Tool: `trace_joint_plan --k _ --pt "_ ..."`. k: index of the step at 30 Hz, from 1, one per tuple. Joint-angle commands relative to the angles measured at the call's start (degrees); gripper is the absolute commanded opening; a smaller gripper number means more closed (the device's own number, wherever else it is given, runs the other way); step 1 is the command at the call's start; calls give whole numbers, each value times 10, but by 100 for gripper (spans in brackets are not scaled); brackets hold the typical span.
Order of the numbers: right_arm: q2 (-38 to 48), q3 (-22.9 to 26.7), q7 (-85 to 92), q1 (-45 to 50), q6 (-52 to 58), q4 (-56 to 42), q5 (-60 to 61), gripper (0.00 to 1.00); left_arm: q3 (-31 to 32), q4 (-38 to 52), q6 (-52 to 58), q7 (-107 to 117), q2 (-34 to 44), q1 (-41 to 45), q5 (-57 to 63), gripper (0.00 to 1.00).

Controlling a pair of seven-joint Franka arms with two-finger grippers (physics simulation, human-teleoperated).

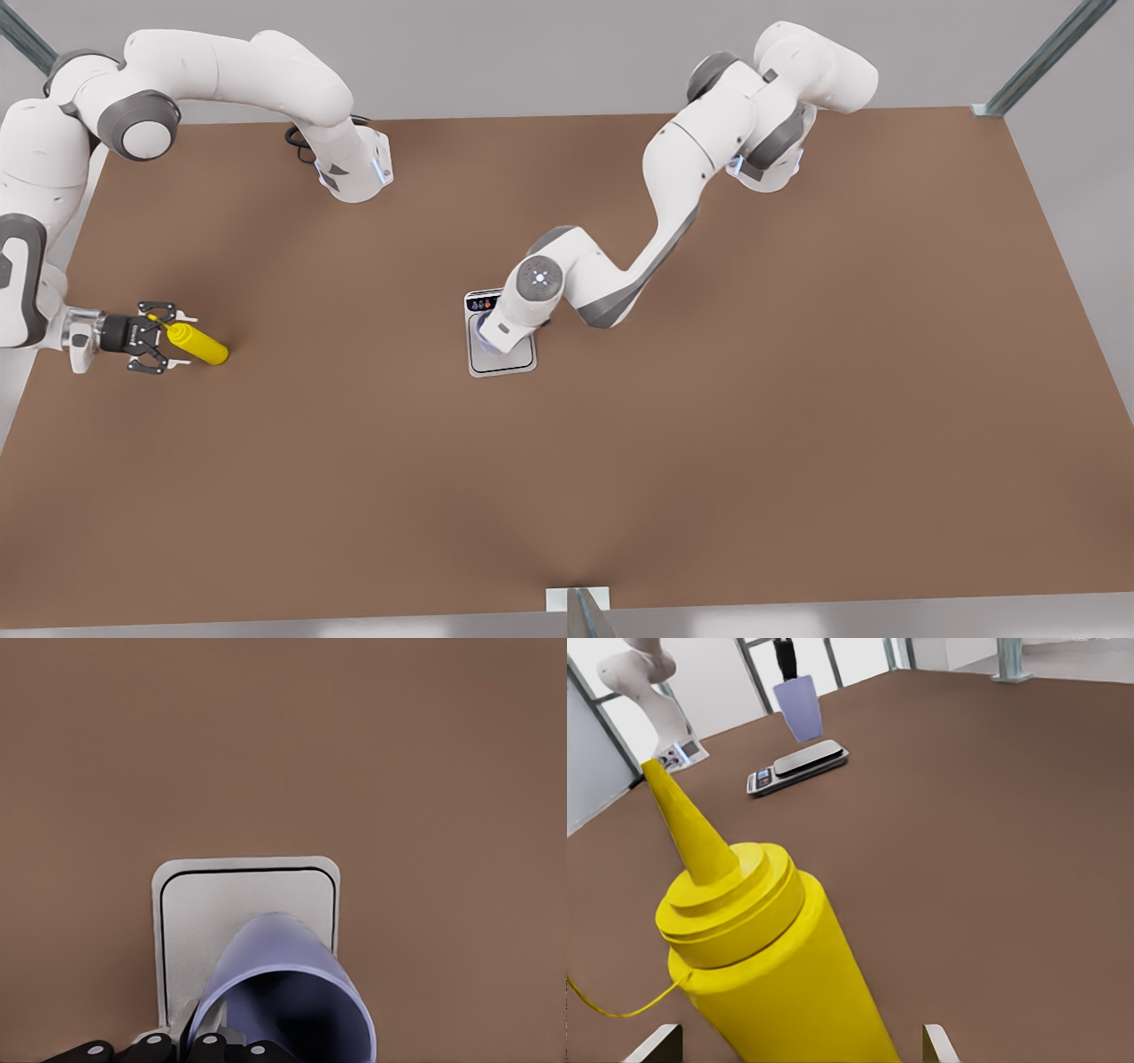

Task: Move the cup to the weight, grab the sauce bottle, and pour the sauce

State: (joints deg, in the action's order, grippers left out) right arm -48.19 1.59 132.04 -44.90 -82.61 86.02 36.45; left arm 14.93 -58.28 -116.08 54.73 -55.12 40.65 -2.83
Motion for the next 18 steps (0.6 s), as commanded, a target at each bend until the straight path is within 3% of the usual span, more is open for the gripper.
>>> trace_joint_plan --k 1,8,9,10,12,13,16,18 --pt "0 0 70 4 0 0 3 100 0 1 -36 216 -2 4 0 21" --pt "-1 0 70 26 -5 7 20 100 -9 1 -48 218 -8 17 0 21" --pt "-1 0 70 28 -5 9 20 100 -9 1 -53 218 -9 19 0 26" --pt "-8 0 70 28 -5 9 20 100 -9 1 -53 216 -11 19 2 60" --pt "-9 0 71 27 -5 9 23 100 -10 -1 -54 216 -12 21 5 96" --pt "-9 0 71 27 -5 9 23 100 -10 -2 -54 216 -12 21 4 100" --pt "-10 0 71 28 -5 9 23 99 -8 -2 -30 220 -3 19 2 100" --pt "-9 0 71 28 -4 9 22 92 -7 -2 15 222 15 19 0 100"
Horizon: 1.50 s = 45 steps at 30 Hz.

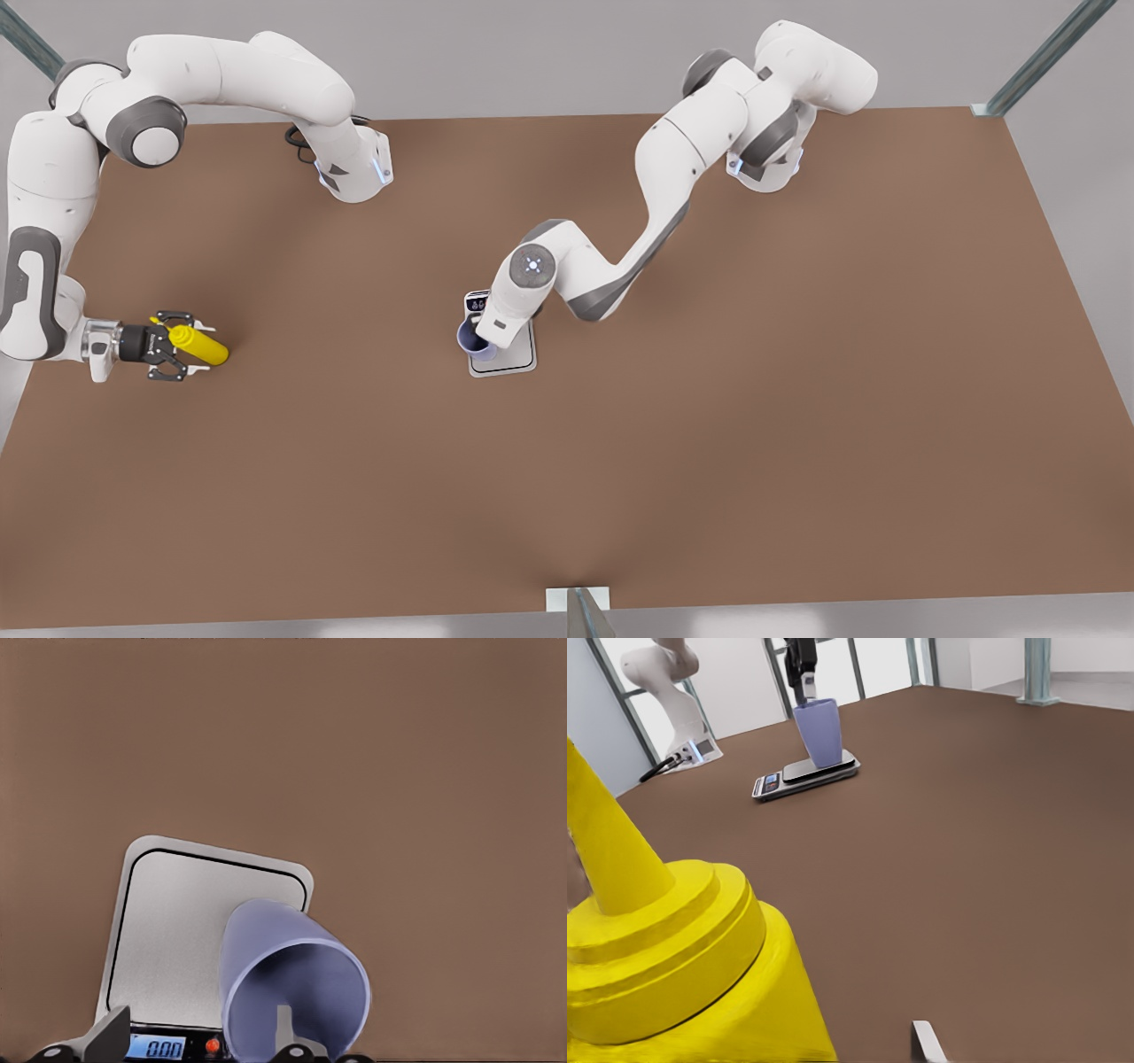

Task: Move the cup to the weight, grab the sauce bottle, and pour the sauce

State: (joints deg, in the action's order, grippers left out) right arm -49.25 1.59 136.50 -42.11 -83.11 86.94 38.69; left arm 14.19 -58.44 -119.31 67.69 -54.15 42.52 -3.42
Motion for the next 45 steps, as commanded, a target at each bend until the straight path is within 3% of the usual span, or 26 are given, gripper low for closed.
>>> trace_joint_plan --k 1,2,4,7,8,9,10,13,15,17,25,29,36,45 --pt "0 0 26 0 1 0 1 81 1 1 80 92 17 -2 4 100" --pt "0 0 26 1 1 0 1 74 1 1 130 92 39 -9 3 100" --pt "1 0 25 2 4 -1 1 70 3 2 253 82 115 -69 -2 100" --pt "1 0 25 1 12 -2 1 67 3 2 440 -335 224 -280 52 100" --pt "2 0 24 1 17 -4 1 61 8 2 449 -402 224 -306 95 100" --pt "2 -1 24 1 18 -5 1 51 -8 -65 394 -541 263 -327 108 100" --pt "2 0 22 1 19 -7 1 51 -54 -227 305 -690 377 -329 104 100" --pt "7 -21 14 2 23 -9 2 51 -74 -280 283 -701 424 -320 98 100" --pt "17 -39 -12 8 23 -10 3 51 -77 -287 300 -699 424 -311 98 100" --pt "44 -47 -58 45 23 -12 3 51 -78 -232 377 -697 396 -314 96 100" --pt "170 -39 -347 307 12 -97 -48 52 -77 -236 392 -699 387 -324 90 100" --pt "238 -40 -520 421 -25 -97 -171 52 -77 -236 392 -701 383 -335 83 100" --pt "276 -43 -601 537 -73 -89 -446 52 -77 -236 392 -701 380 -341 82 100" --pt "260 -45 -839 614 -86 -76 -564 52 -77 -236 399 -701 374 -343 82 100"
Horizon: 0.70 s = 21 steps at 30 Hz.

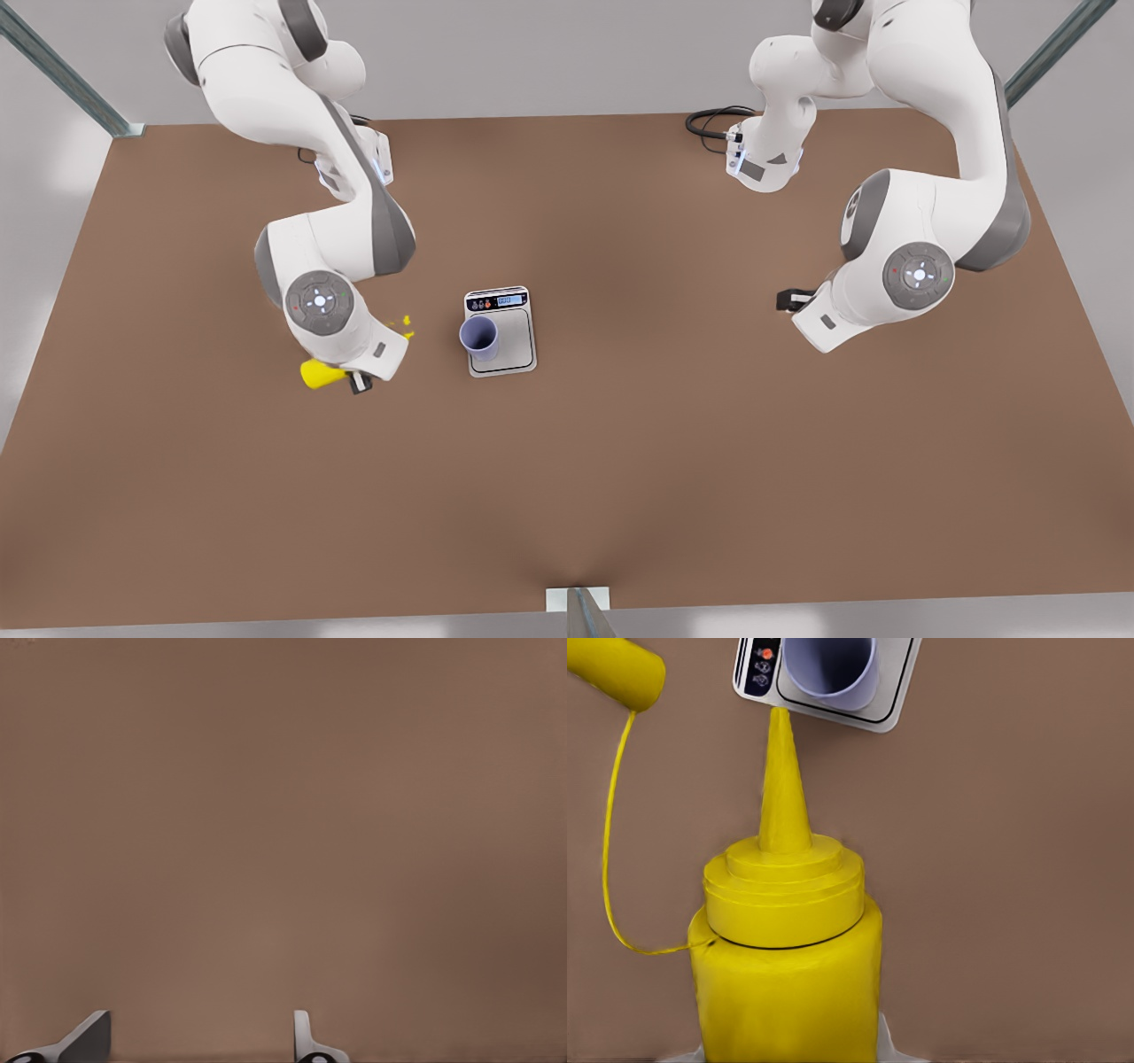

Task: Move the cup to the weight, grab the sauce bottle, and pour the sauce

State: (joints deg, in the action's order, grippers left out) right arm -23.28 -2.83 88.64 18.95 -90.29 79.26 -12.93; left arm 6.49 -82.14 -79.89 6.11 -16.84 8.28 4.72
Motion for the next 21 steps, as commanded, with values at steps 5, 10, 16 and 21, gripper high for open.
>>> trace_joint_plan --k 5,10,16,21 --pt "-3 0 -362 57 -13 28 -96 53 0 1 6 -85 1 0 0 100" --pt "-18 0 -368 58 -13 44 -118 53 0 -7 7 -86 -3 -8 0 100" --pt "-33 0 -414 104 -24 69 -165 53 0 -11 12 -87 -3 -12 0 100" --pt "-46 0 -421 115 -33 77 -175 53 0 -11 11 -87 -3 -15 0 100"
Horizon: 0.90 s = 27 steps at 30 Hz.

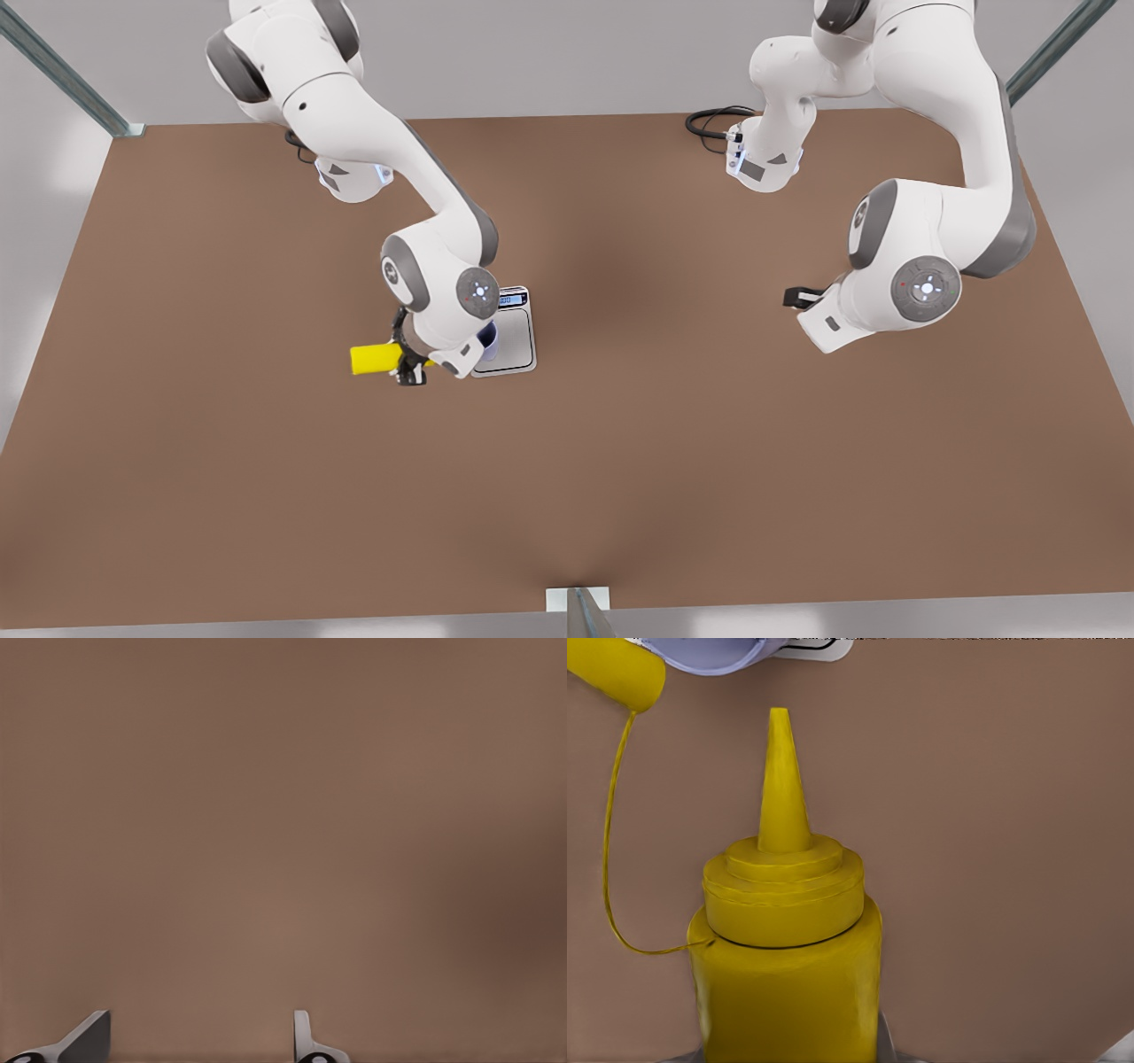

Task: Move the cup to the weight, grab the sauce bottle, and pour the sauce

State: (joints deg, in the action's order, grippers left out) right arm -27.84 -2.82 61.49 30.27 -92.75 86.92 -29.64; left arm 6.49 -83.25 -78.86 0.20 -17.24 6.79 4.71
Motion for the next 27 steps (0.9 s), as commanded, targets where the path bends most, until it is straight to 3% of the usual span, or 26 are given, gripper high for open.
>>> trace_joint_plan --k 1,27 --pt "-4 0 -149 7 -9 2 -8 53 0 0 1 -27 0 0 0 100" --pt "-6 -1 -182 40 -40 83 -42 53 1 4 -2 -27 -8 -5 1 100"
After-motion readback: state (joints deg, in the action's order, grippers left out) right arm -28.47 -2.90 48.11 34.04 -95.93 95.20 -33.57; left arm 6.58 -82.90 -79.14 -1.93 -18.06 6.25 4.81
